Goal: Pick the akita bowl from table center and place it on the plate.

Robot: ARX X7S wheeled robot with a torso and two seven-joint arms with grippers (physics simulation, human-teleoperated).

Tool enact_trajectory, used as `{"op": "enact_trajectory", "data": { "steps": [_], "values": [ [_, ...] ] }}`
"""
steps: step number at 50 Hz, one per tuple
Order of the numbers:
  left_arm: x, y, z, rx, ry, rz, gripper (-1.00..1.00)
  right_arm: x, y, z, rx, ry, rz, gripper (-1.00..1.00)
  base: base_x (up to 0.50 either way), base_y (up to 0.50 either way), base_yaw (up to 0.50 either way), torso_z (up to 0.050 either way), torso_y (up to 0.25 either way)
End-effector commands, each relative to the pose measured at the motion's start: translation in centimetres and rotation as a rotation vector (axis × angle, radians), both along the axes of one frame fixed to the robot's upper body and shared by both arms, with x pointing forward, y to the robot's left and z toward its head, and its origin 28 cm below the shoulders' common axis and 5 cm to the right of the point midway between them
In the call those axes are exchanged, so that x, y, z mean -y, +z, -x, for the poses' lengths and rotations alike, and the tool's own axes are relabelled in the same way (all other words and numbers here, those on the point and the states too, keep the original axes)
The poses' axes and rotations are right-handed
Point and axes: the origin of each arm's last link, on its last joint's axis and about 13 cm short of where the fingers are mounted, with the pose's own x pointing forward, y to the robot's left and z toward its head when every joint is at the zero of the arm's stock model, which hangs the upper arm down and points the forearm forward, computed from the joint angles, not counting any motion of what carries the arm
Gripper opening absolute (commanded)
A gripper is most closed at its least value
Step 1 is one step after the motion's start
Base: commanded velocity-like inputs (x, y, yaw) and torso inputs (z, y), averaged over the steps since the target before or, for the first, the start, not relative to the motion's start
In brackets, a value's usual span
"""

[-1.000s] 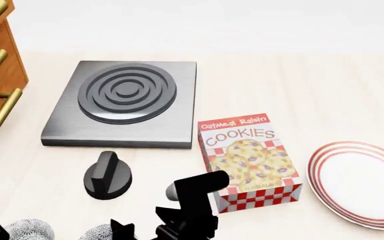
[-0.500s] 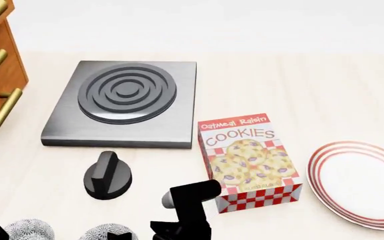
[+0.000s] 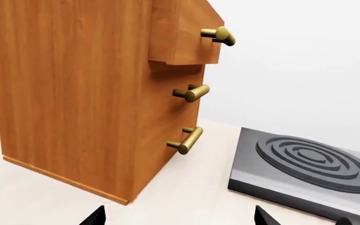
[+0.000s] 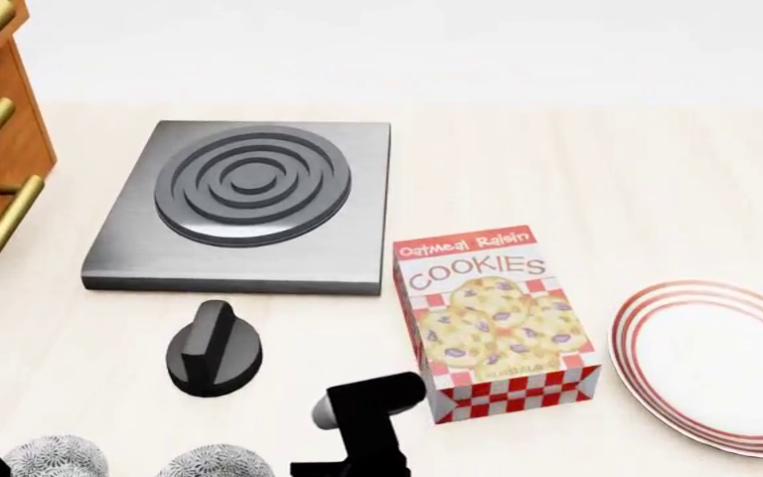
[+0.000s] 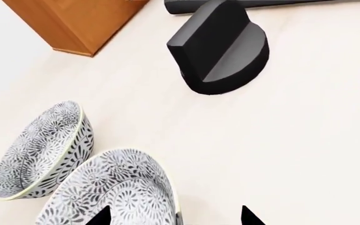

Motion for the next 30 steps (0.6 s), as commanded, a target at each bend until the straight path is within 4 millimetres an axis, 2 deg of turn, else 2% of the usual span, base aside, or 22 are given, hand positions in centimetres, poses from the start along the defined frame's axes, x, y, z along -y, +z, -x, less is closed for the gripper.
{"op": "enact_trajectory", "data": {
  "steps": [1, 9, 10, 25, 30],
  "values": [
    [0.0, 0.0, 0.1, 0.001, 0.003, 0.005, 1.0, -0.3, -0.1, 0.1, -0.019, 0.032, 0.012, 1.0, 0.0, 0.0, 0.0, 0.0, 0.0],
    [0.0, 0.1, 0.0, 0.003, 0.003, 0.007, 1.0, -0.3, -0.3, 0.0, -0.015, 0.013, 0.005, 1.0, 0.0, 0.0, 0.0, 0.0, 0.0],
    [0.0, 0.1, 0.0, 0.003, 0.003, 0.008, 1.0, -0.3, -0.3, 0.0, -0.012, 0.014, 0.006, -1.0, 0.0, 0.0, 0.0, 0.0, 0.0],
    [0.1, 0.1, 0.1, 0.002, -0.004, 0.008, 1.0, -0.3, 0.3, 0.4, 0.0, 0.012, -0.006, -1.0, 0.0, 0.0, 0.0, 0.0, 0.0],
    [0.0, 0.1, 0.1, 0.004, 0.0, 0.009, 1.0, -0.1, 1.4, 0.6, 0.06, -0.025, -0.031, -1.0, 0.0, 0.0, 0.0, 0.0, 0.0]
  ]
}}
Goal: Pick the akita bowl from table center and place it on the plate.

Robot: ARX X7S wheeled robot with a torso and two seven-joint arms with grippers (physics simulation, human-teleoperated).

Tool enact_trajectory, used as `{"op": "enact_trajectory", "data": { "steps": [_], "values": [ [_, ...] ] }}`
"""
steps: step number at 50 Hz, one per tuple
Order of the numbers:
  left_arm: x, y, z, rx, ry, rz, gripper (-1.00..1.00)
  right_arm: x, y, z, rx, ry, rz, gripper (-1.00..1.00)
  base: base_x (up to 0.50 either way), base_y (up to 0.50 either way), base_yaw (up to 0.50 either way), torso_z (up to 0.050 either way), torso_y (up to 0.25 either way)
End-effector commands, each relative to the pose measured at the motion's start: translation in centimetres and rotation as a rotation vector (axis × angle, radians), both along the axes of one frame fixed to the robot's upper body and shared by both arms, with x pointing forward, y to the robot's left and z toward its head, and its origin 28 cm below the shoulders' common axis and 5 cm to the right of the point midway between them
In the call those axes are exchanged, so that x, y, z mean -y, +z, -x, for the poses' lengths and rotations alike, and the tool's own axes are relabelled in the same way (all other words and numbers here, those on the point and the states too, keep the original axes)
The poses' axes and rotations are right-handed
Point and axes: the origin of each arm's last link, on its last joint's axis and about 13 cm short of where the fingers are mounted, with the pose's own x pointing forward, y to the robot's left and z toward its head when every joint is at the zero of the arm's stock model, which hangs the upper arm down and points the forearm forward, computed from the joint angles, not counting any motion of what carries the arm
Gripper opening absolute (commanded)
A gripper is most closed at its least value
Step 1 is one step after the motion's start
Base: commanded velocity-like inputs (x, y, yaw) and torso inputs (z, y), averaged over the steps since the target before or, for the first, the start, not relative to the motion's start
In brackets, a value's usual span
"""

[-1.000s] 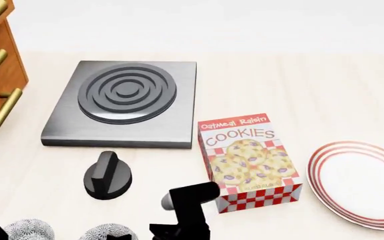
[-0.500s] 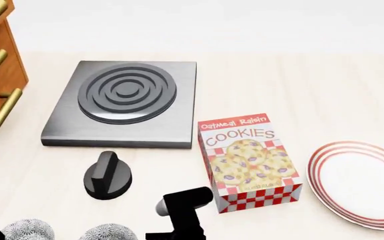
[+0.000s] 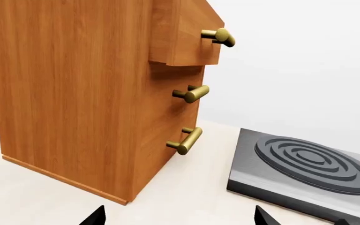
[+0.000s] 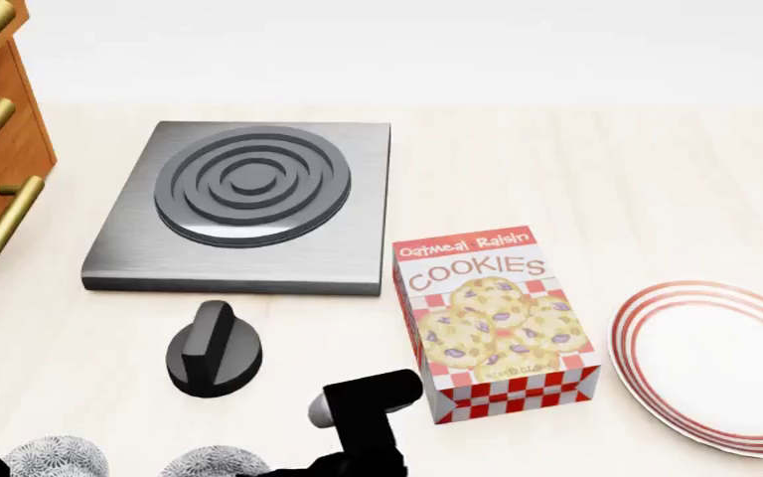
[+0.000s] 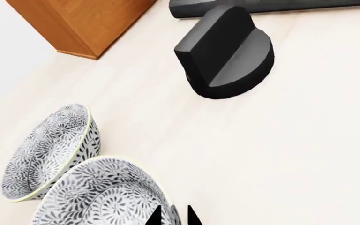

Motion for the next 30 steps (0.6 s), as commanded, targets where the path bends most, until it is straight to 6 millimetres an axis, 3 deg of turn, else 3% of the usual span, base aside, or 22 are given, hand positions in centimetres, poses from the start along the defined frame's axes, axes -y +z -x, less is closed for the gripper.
{"op": "enact_trajectory", "data": {
  "steps": [1, 7, 16, 30],
  "values": [
    [0.0, 0.1, 0.0, 0.001, 0.001, 0.001, 1.0, 0.1, 1.4, 0.5, 0.066, -0.038, -0.032, -1.0, 0.0, 0.0, 0.0, 0.0, 0.0],
    [0.1, 0.1, 0.0, 0.002, -0.007, 0.001, 1.0, 0.9, 4.2, 1.4, 0.201, -0.106, -0.052, -1.0, 0.0, 0.0, 0.0, 0.0, 0.0],
    [0.3, 0.3, -0.1, 0.005, -0.015, -0.001, 1.0, 2.0, 6.4, 3.3, 0.377, -0.166, -0.015, -1.0, 0.0, 0.0, 0.0, 0.0, 0.0],
    [0.6, 0.3, 0.0, 0.006, -0.03, -0.007, 1.0, 5.2, 11.6, 6.2, 0.645, -0.354, 0.083, -1.0, 0.0, 0.0, 0.0, 0.0, 0.0]
  ]
}}
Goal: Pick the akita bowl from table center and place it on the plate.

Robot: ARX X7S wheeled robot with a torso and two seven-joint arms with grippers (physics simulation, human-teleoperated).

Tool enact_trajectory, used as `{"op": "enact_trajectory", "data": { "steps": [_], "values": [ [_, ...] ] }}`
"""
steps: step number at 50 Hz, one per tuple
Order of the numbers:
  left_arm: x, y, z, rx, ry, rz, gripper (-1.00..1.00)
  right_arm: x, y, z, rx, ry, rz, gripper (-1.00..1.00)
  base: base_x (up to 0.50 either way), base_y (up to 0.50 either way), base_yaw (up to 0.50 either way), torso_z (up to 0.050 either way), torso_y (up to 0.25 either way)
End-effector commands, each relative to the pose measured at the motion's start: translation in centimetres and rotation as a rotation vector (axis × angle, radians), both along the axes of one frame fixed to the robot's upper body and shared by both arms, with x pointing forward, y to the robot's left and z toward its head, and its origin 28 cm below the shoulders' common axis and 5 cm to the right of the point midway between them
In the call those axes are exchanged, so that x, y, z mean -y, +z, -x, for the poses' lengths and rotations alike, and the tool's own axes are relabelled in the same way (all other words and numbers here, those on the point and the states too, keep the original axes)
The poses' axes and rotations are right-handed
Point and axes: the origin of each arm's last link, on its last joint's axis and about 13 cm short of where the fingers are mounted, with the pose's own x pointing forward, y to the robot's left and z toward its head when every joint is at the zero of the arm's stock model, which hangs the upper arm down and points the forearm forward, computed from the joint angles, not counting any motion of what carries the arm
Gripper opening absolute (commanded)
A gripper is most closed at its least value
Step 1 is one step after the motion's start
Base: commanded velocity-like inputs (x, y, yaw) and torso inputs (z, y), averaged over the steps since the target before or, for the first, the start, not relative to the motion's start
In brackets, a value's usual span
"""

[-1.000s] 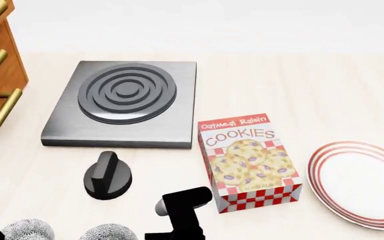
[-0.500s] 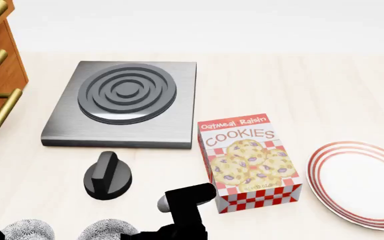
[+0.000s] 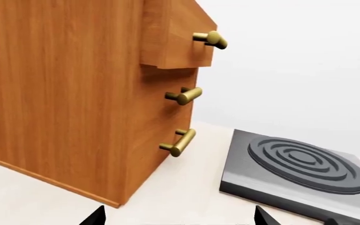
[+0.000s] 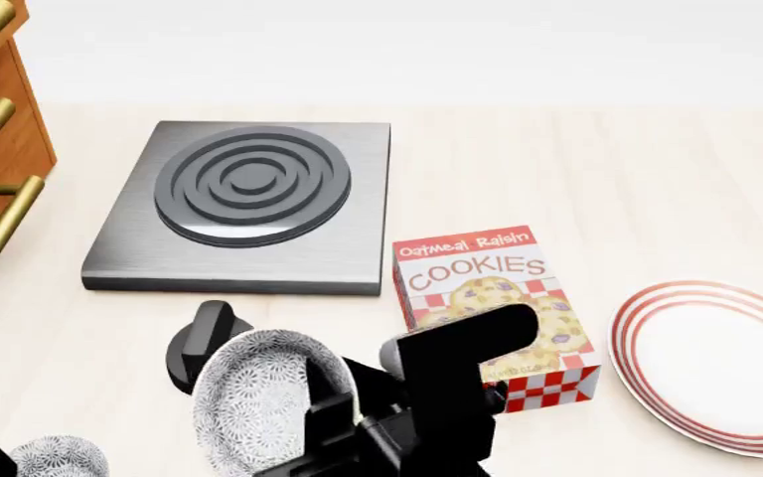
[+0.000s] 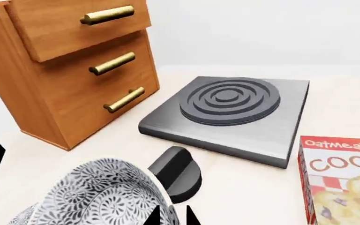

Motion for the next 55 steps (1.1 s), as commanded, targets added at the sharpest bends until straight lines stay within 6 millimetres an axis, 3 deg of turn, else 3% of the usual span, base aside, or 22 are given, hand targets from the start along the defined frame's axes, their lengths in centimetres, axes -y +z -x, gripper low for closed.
{"op": "enact_trajectory", "data": {
  "steps": [1, 13, 19, 25, 29, 39, 55],
  "values": [
    [0.2, 0.1, 0.0, 0.0, -0.011, -0.003, 1.0, 2.2, 4.3, 2.7, 0.226, -0.137, 0.052, -1.0, 0.0, 0.0, 0.0, 0.0, 0.0],
    [0.3, -0.1, 0.0, -0.003, -0.015, -0.002, 1.0, 5.5, 7.4, 5.1, 0.464, -0.397, 0.124, -1.0, 0.0, 0.0, 0.0, 0.0, 0.0],
    [0.3, -0.1, 0.1, -0.005, -0.016, -0.001, 1.0, 6.8, 8.0, 6.0, 0.552, -0.555, 0.15, -1.0, 0.0, 0.0, 0.0, 0.0, 0.0],
    [0.4, -0.1, 0.1, -0.005, -0.015, 0.0, 1.0, 8.2, 7.8, 6.1, 0.532, -0.706, 0.122, -1.0, 0.0, 0.0, 0.0, 0.0, 0.0],
    [0.4, -0.1, 0.1, -0.005, -0.016, -0.001, 1.0, 9.7, 8.1, 6.0, 0.468, -0.813, -0.022, -1.0, 0.0, 0.0, 0.0, 0.0, 0.0],
    [0.4, -0.2, 0.1, -0.009, -0.017, -0.004, 1.0, 10.7, 7.8, 5.5, 0.355, -0.834, -0.166, -1.0, 0.0, 0.0, 0.0, 0.0, 0.0],
    [0.5, -0.2, 0.2, -0.008, -0.022, 0.003, 1.0, 11.5, 6.8, 4.2, 0.166, -0.822, -0.253, -1.0, 0.0, 0.0, 0.0, 0.0, 0.001]
  ]
}}
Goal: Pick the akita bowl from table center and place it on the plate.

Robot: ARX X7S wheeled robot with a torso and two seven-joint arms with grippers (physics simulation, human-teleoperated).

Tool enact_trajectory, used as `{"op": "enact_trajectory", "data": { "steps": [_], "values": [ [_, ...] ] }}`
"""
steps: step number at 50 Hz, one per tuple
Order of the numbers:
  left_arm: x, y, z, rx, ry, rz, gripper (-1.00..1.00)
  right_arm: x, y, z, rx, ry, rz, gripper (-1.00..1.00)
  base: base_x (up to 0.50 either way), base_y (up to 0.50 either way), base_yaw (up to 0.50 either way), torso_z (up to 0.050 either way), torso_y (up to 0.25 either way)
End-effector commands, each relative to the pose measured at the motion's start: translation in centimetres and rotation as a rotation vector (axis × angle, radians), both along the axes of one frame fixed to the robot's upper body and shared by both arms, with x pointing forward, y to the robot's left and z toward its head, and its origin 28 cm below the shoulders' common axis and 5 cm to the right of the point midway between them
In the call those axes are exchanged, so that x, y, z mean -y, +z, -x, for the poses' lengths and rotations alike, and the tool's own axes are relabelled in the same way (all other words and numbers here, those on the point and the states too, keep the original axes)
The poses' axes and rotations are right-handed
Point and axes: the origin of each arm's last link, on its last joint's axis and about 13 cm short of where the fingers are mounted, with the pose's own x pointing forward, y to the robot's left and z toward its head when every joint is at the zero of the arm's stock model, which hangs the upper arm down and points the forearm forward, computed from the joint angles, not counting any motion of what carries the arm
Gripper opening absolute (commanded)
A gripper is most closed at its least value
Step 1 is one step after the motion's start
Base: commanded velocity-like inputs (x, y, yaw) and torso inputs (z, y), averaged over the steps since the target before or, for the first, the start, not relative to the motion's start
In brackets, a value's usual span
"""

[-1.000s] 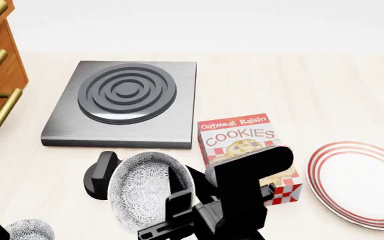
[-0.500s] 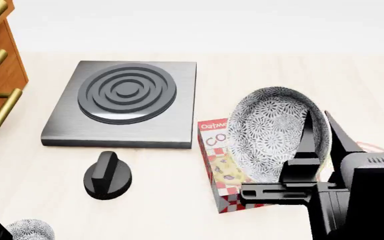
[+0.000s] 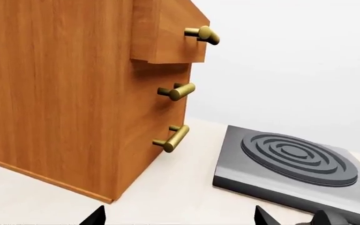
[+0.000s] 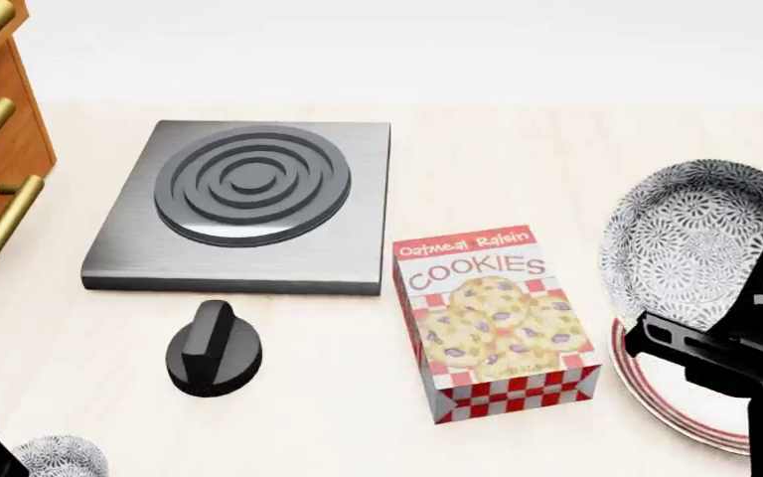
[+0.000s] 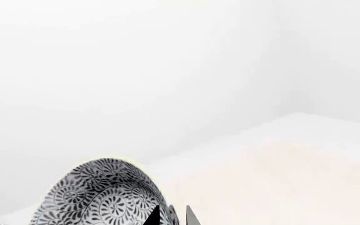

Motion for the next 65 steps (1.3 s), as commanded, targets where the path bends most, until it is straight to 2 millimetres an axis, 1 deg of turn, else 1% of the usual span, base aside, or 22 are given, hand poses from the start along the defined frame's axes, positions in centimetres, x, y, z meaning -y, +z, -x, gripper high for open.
{"op": "enact_trajectory", "data": {
  "steps": [1, 15, 16, 18, 19, 21, 22, 24, 27, 32, 36, 40, 42, 46, 50, 55, 58, 62, 65],
  "values": [
    [0.0, -0.1, 0.1, 0.0, 0.001, 0.004, 1.0, 1.0, -0.6, -0.9, -0.103, -0.004, -0.101, -1.0, 0.0, 0.0, 0.0, 0.0, 0.0],
    [0.0, -0.1, 0.1, 0.0, 0.001, 0.004, 1.0, 1.0, -0.6, -0.9, -0.103, -0.004, -0.101, -1.0, 0.0, 0.0, 0.0, 0.0, 0.0],
    [0.0, -0.1, 0.1, 0.0, 0.0, 0.006, 1.0, 1.1, -0.4, -1.2, -0.126, 0.058, -0.205, -1.0, 0.0, 0.0, 0.0, 0.0, 0.0],
    [0.0, 0.0, 0.0, 0.001, -0.002, 0.006, 1.0, 1.4, 0.0, -1.6, -0.151, 0.084, -0.269, -1.0, 0.0, 0.0, 0.0, 0.0, 0.0],
    [0.0, 0.0, 0.0, 0.003, -0.003, 0.008, 1.0, 1.7, 0.4, -2.1, -0.186, 0.104, -0.346, -1.0, 0.0, 0.0, 0.0, 0.0, 0.0],
    [0.0, 0.0, 0.0, 0.006, -0.005, 0.008, 1.0, 2.0, 1.0, -2.7, -0.202, 0.119, -0.412, -1.0, 0.0, 0.0, 0.0, 0.0, 0.0],
    [0.1, 0.1, 0.0, 0.009, -0.006, 0.008, 1.0, 2.4, 1.6, -3.3, -0.216, 0.12, -0.478, -1.0, 0.0, 0.0, 0.0, 0.0, 0.0],
    [0.1, 0.0, 0.1, 0.017, -0.012, 0.019, 1.0, 2.9, 2.4, -4.1, -0.234, 0.119, -0.548, -1.0, 0.0, 0.0, 0.0, 0.0, 0.0],
    [0.0, 0.2, 0.2, 0.038, -0.017, 0.046, 1.0, 3.4, 3.4, -4.9, -0.24, 0.111, -0.593, -1.0, 0.0, 0.0, 0.0, 0.0, 0.0],
    [-0.2, 0.4, 0.4, 0.081, -0.033, 0.093, 1.0, 3.9, 4.1, -5.5, -0.261, 0.07, -0.64, -1.0, 0.0, 0.0, 0.0, 0.0, 0.0],
    [-0.2, 0.5, 0.5, 0.086, -0.036, 0.104, 1.0, 4.4, 4.7, -5.9, -0.28, 0.048, -0.631, -1.0, 0.0, 0.0, 0.0, 0.0, 0.003],
    [-0.1, 0.4, 0.4, 0.075, -0.029, 0.096, 1.0, 4.8, 4.8, -6.7, -0.375, 0.014, -0.593, -1.0, 0.0, 0.0, 0.0, 0.0, 0.0],
    [-0.1, 0.5, 0.4, 0.076, -0.025, 0.096, 1.0, 4.9, 5.2, -6.9, -0.403, 0.007, -0.558, -1.0, 0.0, 0.0, 0.0, 0.0, 0.0],
    [-0.2, 0.5, 0.4, 0.079, -0.022, 0.096, 1.0, 5.2, 4.9, -7.4, -0.492, -0.043, -0.484, -1.0, 0.0, 0.0, 0.0, 0.0, 0.0],
    [-0.2, 0.4, 0.5, 0.078, -0.025, 0.095, 1.0, 5.4, 4.9, -7.9, -0.539, -0.085, -0.457, -1.0, 0.0, 0.0, 0.0, 0.0, 0.0],
    [-0.3, 0.4, 0.6, 0.081, -0.025, 0.094, 1.0, 5.4, 5.4, -8.2, -0.562, -0.109, -0.45, -1.0, 0.0, 0.0, 0.0, 0.0, 0.0],
    [-0.3, 0.4, 0.6, 0.082, -0.028, 0.092, 1.0, 5.4, 5.7, -8.3, -0.577, -0.161, -0.421, -1.0, 0.0, 0.0, 0.0, 0.0, 0.0],
    [-0.2, 0.5, 0.8, 0.104, -0.051, 0.083, 1.0, 5.4, 6.2, -8.8, -0.567, -0.171, -0.422, -1.0, 0.0, 0.0, 0.0, 0.0, 0.003],
    [-0.3, 0.5, 0.8, 0.106, -0.037, 0.082, 1.0, 5.3, 6.3, -9.1, -0.561, -0.169, -0.422, -1.0, 0.0, 0.0, 0.0, 0.0, -0.25]
  ]
}}
